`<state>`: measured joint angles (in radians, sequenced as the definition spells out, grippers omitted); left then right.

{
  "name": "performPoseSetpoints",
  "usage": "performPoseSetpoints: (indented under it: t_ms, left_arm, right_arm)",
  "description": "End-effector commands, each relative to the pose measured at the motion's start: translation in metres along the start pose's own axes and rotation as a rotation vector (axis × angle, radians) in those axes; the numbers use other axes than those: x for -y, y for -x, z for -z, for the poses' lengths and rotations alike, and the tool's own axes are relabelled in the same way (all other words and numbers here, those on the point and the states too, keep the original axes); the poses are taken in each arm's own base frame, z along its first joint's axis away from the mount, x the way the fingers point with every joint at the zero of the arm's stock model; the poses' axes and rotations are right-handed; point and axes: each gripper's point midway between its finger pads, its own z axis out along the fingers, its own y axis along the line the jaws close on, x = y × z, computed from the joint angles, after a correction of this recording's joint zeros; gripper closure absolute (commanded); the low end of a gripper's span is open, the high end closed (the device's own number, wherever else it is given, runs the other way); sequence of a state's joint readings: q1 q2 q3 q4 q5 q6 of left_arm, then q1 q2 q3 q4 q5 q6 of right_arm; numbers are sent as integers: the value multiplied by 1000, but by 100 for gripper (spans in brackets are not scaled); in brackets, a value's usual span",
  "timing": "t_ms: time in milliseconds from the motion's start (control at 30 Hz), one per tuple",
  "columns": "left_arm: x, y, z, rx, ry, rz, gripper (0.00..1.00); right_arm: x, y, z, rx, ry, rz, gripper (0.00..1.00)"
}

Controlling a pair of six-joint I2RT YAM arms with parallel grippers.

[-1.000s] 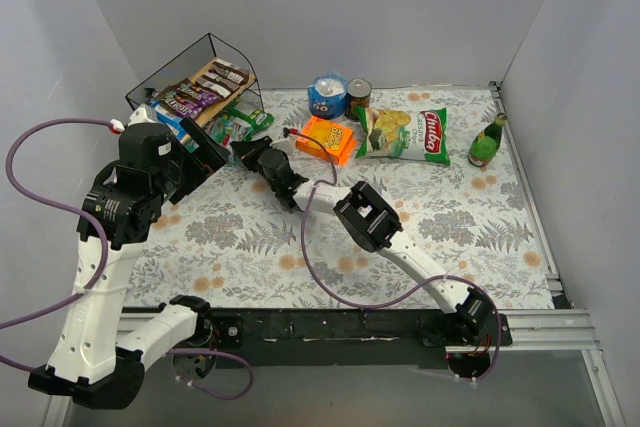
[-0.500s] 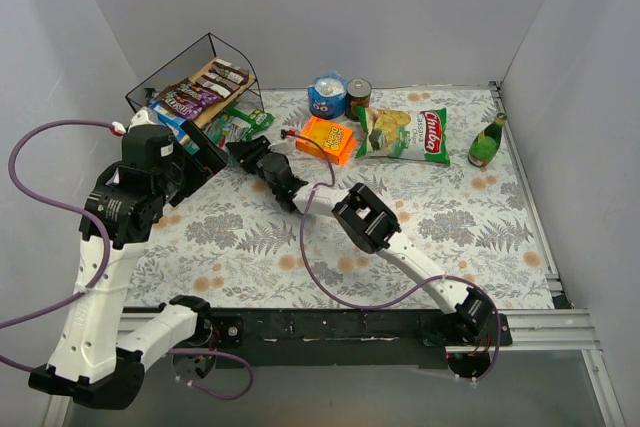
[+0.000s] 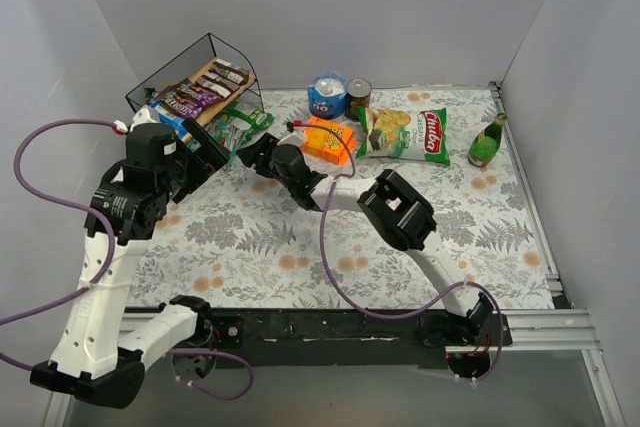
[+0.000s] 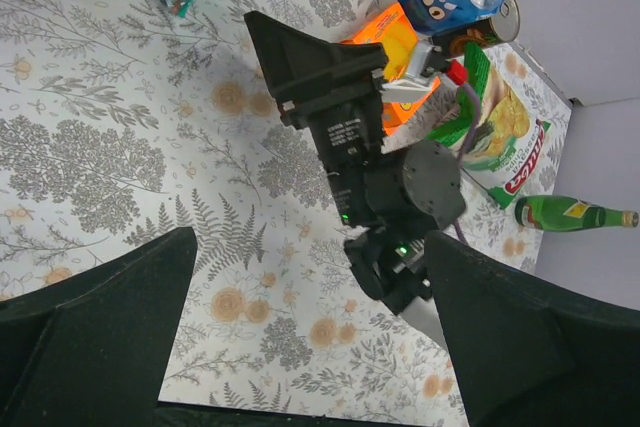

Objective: Place and organize the candy bags onto the shelf

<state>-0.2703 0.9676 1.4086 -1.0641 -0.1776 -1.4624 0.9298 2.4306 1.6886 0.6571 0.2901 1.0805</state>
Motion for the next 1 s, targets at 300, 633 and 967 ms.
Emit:
performPoseSetpoints:
  t_ms: [300,633,967]
  left_arm:
    - [6,1,-67,134,-48,529,3]
    - [42,-2,-182,155,144,153,12]
    - [-32,-21,-225,106,570,-647,21]
  right_arm:
    - [30,135,126,-31,-367,269,38]
    - [75,217,182,-60,-477,305,41]
    - [122,225,227,-160,-516,277,43]
